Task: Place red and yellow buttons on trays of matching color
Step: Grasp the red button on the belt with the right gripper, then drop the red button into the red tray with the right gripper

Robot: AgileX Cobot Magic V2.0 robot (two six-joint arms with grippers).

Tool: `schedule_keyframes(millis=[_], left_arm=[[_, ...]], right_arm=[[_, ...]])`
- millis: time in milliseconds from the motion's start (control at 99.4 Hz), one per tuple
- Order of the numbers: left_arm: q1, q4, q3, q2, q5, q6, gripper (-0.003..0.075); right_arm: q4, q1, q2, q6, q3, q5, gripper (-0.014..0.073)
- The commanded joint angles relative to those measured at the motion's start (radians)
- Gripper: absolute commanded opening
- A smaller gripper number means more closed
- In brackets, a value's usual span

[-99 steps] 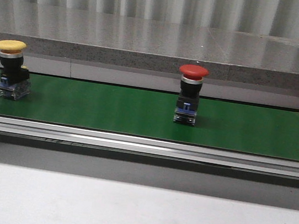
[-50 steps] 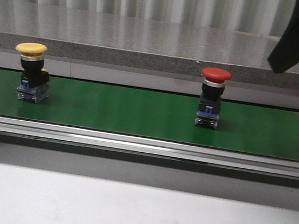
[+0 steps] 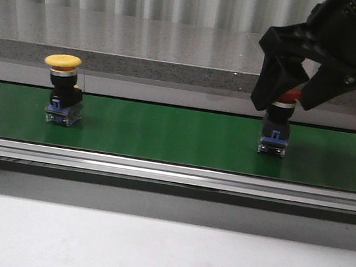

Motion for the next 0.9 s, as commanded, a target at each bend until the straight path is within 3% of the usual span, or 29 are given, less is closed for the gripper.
schedule_keyframes(millis=[0,101,171,372,574,755,886], left_arm=[[-0.006,-0.014,-0.027,0.003,-0.068,0.001,-0.0019],[-0.006,-0.014,-0.027,0.003,-0.068,0.001,-0.0019],[-0.006,-0.014,-0.027,0.003,-0.068,0.001,-0.0019],[-0.006,-0.014,-0.027,0.003,-0.068,0.001,-0.0019],[-0.006,-0.014,-0.027,0.003,-0.068,0.001,-0.0019],[-0.006,-0.014,-0.027,0.003,-0.068,0.001,-0.0019],[-0.006,-0.014,-0.027,0.003,-0.068,0.001,-0.0019]], right_arm=[[0.005,-0.001,-0.009,-0.011,-0.042,-0.050,0.0387],[0.005,-0.001,-0.005,-0.011,-0.046,-0.025,0.0190],[0.005,-0.010,-0.010,-0.010,-0.067,0.034,0.0130],[0.001,-0.116,-0.074,-0.009,-0.194,0.243,0.0127],[-0.002,-0.379,-0.151,0.003,-0.296,0.408,0.0127],[-0.002,-0.672,-0.147,0.052,-0.306,0.379,0.0127],[-0.001,-0.814,-0.094,0.075,-0.314,0.297,0.0127]])
